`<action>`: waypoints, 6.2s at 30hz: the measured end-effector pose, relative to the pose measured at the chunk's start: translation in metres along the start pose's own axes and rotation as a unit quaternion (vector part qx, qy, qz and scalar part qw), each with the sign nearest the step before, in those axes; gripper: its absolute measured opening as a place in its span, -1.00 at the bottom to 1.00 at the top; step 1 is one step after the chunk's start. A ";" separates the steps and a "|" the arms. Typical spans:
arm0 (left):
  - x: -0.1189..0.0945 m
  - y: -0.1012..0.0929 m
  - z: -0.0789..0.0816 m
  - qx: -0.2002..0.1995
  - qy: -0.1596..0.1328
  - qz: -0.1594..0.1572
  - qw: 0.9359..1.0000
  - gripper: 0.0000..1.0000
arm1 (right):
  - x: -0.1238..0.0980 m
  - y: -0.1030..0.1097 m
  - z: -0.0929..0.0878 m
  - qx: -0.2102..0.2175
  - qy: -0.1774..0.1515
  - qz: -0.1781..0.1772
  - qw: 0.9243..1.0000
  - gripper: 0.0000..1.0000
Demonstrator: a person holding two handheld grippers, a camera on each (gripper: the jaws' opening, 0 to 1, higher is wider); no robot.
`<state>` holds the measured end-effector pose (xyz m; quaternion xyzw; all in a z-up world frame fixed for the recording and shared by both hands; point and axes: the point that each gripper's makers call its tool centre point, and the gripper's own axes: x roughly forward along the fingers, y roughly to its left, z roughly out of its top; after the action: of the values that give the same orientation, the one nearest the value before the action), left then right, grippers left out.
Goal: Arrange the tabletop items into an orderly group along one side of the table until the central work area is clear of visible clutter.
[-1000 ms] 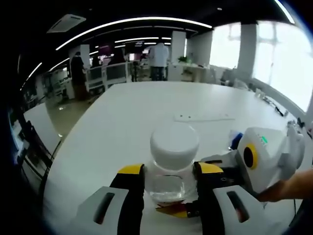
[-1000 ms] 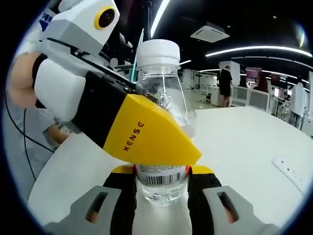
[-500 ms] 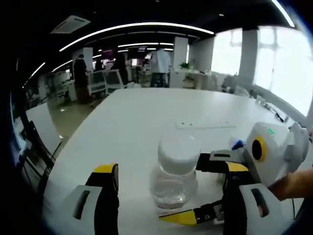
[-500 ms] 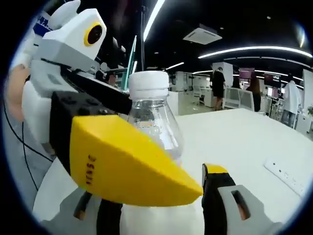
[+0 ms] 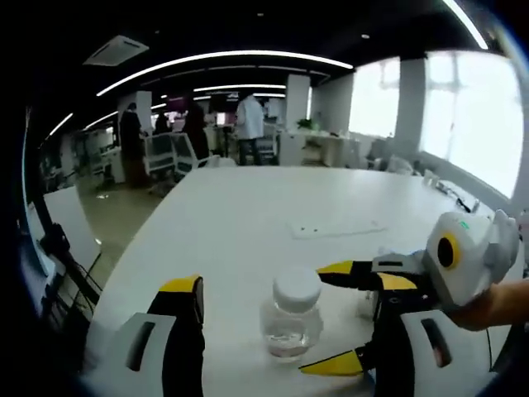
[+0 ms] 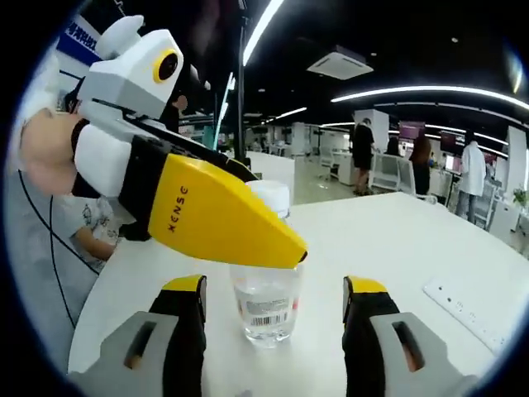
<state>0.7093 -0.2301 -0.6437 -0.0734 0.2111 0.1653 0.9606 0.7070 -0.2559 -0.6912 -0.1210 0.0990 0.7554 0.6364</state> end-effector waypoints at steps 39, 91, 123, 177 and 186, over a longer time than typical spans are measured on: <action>-0.066 0.000 0.018 0.002 -0.019 -0.028 0.999 0.50 | -0.101 0.025 0.021 -0.032 0.040 -0.068 0.996 0.26; -0.120 0.007 -0.057 0.040 0.034 -0.153 0.987 0.65 | -0.227 0.072 -0.050 0.131 0.109 -0.144 0.975 0.26; -0.139 0.007 -0.065 0.009 0.040 -0.160 0.986 0.54 | -0.154 -0.010 -0.077 0.223 0.114 -0.156 0.955 0.06; -0.155 0.017 -0.075 -0.079 0.044 -0.162 0.983 0.51 | -0.108 -0.059 -0.064 0.380 0.059 -0.181 0.905 -1.00; -0.155 0.012 -0.076 -0.081 0.044 -0.173 0.981 0.50 | -0.103 -0.047 -0.044 0.318 0.097 -0.139 0.933 -1.00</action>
<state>0.5433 -0.2795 -0.6460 -0.1934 0.2228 0.0094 0.9554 0.7724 -0.3582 -0.7007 0.0024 0.3779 0.5724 0.7277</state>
